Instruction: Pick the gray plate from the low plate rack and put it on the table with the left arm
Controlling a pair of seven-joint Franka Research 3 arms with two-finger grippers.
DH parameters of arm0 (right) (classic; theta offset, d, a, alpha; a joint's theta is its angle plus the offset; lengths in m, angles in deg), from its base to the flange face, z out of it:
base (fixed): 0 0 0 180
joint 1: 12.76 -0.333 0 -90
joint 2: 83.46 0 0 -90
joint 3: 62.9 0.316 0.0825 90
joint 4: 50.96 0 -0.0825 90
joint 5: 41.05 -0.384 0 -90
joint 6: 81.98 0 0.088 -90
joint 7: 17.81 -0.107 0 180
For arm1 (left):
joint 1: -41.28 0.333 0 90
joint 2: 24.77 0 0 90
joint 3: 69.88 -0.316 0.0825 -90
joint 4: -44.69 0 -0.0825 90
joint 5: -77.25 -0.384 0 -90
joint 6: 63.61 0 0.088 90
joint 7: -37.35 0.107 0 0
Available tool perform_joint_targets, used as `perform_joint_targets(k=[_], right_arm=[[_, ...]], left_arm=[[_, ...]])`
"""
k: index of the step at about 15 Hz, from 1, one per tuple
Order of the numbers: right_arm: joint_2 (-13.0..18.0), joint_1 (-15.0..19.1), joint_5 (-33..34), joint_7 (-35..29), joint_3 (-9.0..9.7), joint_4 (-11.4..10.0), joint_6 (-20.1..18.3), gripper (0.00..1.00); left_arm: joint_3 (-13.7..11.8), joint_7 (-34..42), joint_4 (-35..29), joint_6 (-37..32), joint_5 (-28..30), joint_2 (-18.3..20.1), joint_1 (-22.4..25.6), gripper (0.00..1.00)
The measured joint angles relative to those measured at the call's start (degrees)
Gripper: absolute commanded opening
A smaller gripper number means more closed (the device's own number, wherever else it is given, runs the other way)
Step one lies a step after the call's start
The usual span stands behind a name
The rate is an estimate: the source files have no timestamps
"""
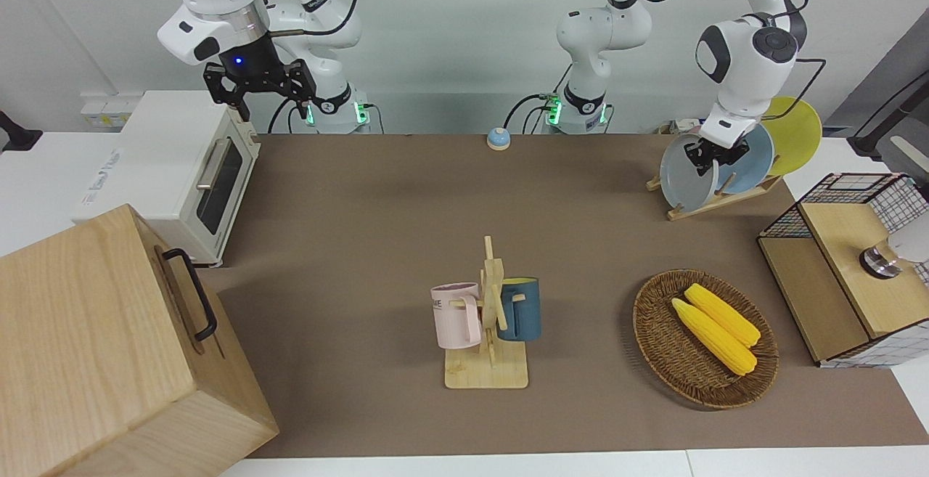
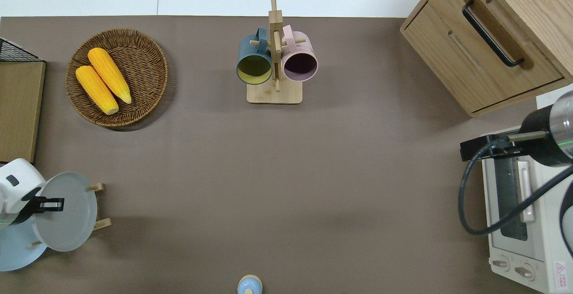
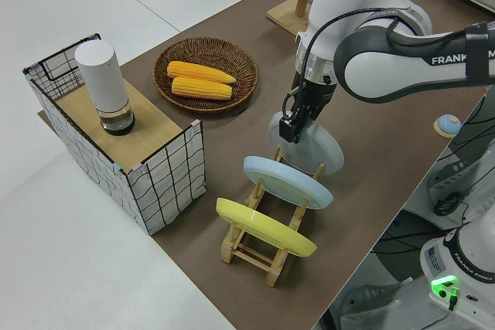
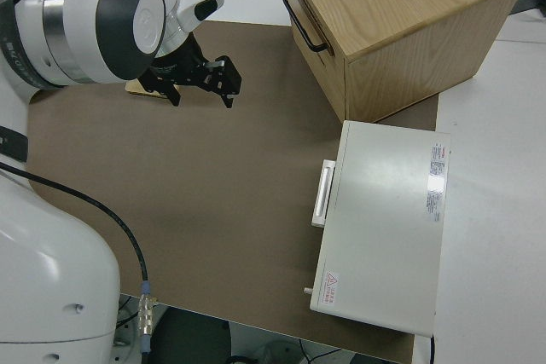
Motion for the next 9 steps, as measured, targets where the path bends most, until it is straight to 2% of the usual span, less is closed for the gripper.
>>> perform_joint_targets(k=[6,9], right_arm=[[0.0,0.0,0.0,0.0,0.0,0.0,0.0,0.99],[0.0,0.0,0.0,0.0,0.0,0.0,0.0,0.987]], left_arm=[[0.7,0.0,3.4,-4.4,0.0,0.3,0.0,0.0],[2.0,0.0,7.7,-10.0,-0.1,0.8,-0.1,0.0]])
